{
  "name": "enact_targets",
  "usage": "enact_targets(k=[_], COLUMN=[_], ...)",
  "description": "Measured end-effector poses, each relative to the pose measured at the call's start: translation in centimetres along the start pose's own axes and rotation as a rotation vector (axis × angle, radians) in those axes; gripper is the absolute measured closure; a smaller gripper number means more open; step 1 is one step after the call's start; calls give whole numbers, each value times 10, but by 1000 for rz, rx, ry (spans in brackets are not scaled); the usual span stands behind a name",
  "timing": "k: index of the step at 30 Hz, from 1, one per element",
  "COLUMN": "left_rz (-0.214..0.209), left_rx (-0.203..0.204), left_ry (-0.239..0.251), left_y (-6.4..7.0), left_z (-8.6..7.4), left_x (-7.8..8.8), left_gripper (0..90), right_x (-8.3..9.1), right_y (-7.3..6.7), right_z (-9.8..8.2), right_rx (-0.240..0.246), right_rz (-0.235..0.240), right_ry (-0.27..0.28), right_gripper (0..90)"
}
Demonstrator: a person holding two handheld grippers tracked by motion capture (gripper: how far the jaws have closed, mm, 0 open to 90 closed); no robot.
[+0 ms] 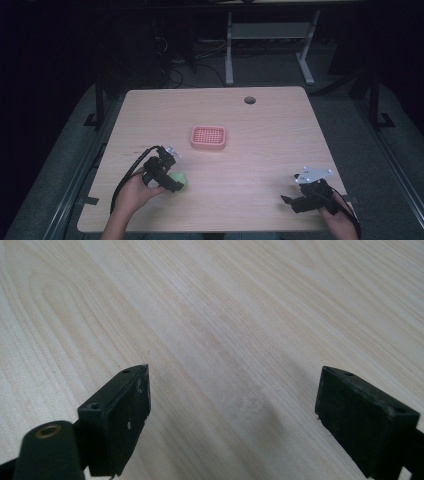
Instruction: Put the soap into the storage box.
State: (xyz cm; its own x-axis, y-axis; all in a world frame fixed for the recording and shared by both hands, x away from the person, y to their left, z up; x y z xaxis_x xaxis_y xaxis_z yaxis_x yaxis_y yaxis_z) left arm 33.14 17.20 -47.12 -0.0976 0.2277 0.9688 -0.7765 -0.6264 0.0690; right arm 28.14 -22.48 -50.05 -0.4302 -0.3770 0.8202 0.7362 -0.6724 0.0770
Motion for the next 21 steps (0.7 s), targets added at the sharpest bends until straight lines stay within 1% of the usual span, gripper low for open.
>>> enact_targets(k=[1,2,3,4,5,6,13,14,17,21], left_rz=[4,4,4,6,6,5,7,11,11,7], left_rx=[-2,-2,5,-1,-1,2,11,8,9,10], left_ry=[-14,-14,-26,-36,-36,-47,-61,-70,-69,-85], left_y=[-1,-1,-1,-2,-2,-3,-3,-3,-3,-2], left_z=[0,0,0,0,0,0,0,0,1,2], left_x=[-3,-3,-6,-8,-8,-10,-15,-16,-17,-21], left_gripper=[161,161,161,161,161,161,162,163,164,165], right_x=[0,0,0,0,0,0,0,0,0,0], right_y=[0,0,0,0,0,0,0,0,0,0], right_z=[0,0,0,0,0,0,0,0,0,0], right_rx=[0,1,2,2,2,2,5,6,3,4], right_rz=[-1,-1,-2,-1,-1,-1,0,0,1,0], right_ry=[-2,-3,-3,-3,-2,-2,-4,-5,-1,-4], right_gripper=[140,140,140,140,140,140,140,140,140,140])
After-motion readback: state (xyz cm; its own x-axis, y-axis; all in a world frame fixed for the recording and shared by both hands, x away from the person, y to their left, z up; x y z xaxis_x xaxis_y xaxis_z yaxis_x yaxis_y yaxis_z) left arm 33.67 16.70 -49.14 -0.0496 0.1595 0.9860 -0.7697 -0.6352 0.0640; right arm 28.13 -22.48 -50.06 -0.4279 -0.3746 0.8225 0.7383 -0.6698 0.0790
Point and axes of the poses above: each handheld gripper's, and its own axes: x roughly backward along the jaws, z roughly out of its top, y roughly to its right, the point moved 6 cm from there along -x, roughly forward along the jaws, and after that the axes turned 6 degrees about -y, right-handed, at the moved point
